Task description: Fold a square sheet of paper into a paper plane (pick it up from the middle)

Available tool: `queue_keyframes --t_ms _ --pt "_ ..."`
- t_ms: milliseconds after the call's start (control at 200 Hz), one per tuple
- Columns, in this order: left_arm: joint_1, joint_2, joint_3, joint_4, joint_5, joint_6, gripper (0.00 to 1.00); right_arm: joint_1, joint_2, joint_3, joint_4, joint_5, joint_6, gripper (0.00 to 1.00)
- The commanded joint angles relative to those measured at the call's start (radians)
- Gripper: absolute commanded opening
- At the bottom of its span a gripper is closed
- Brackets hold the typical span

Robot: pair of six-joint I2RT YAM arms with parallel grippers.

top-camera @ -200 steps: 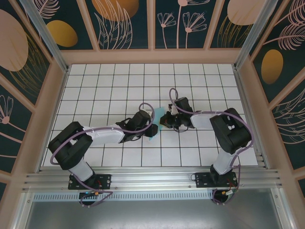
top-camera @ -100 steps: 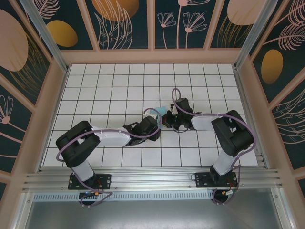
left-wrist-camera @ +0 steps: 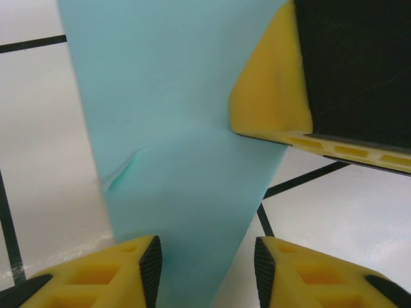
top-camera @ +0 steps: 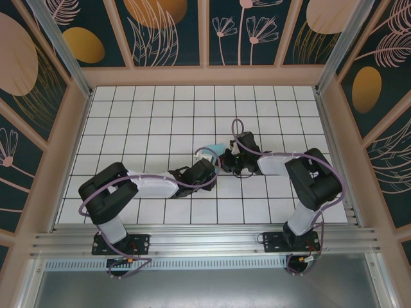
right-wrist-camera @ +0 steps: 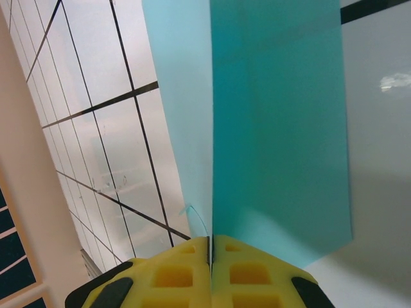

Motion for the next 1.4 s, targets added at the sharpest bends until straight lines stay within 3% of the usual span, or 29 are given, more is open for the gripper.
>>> queue_keyframes --t_ms 0,360,631,1006,1191,1256,1391 --pt "-0.005 -0.008 -0.008 -0.006 -0.037 -0.005 0.47 0.006 -0.031 0.029 -0.026 0.017 0.009 0.04" --pt "-0.008 0.012 -0.009 -0.021 -0.073 -0.02 0.4 0.006 -0.04 0.044 -0.045 0.017 0.015 0.04" --pt "-0.012 0.019 -0.015 -0.021 -0.089 -0.017 0.29 0.006 -0.043 0.053 -0.06 0.021 0.011 0.06" --pt "-0.011 0.018 -0.023 -0.013 -0.096 -0.005 0.11 0.006 -0.043 0.1 -0.136 0.031 -0.039 0.22" --pt "-0.012 0.009 -0.04 0.001 -0.1 0.013 0.07 0.006 -0.018 0.145 -0.214 0.043 -0.083 0.29" --pt "-0.012 0.006 -0.045 0.004 -0.104 0.019 0.08 0.006 -0.004 0.157 -0.229 0.043 -0.094 0.29" --pt "-0.012 0.0 -0.05 0.006 -0.1 0.031 0.14 0.006 0.01 0.17 -0.231 0.033 -0.099 0.15"
